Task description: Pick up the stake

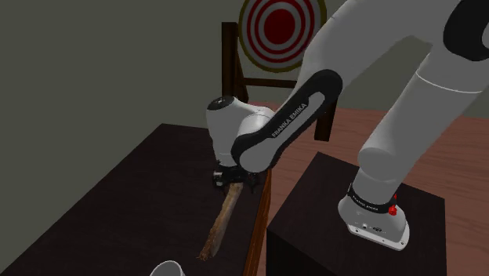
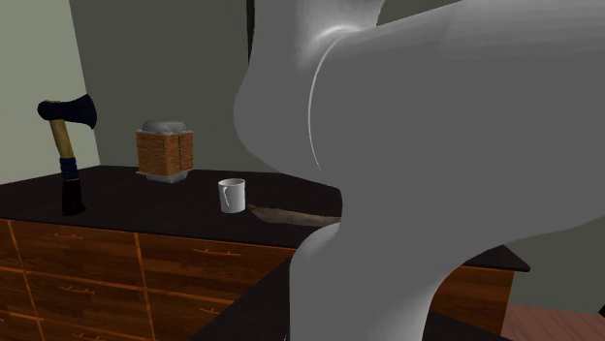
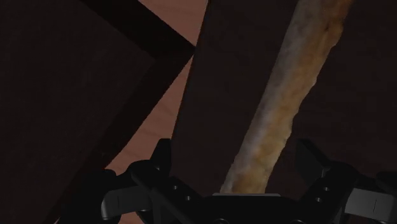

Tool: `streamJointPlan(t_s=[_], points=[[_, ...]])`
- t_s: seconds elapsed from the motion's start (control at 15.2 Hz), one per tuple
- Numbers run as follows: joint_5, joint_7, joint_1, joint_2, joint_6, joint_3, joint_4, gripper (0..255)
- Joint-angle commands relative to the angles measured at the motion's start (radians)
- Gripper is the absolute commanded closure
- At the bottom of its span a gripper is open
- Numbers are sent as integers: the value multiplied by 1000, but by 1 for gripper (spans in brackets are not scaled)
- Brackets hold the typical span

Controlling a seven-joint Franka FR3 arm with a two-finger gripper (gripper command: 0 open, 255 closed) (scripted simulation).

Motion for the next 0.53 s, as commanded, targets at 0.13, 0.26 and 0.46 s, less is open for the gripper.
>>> streamJointPlan(t_s=[0.13, 0.26, 0.46], points=[[-337, 374, -27, 285, 74, 21, 98, 0], [-467, 522, 49, 403, 83, -58, 160, 0], [-528, 593, 110, 470, 96, -122, 196, 0]])
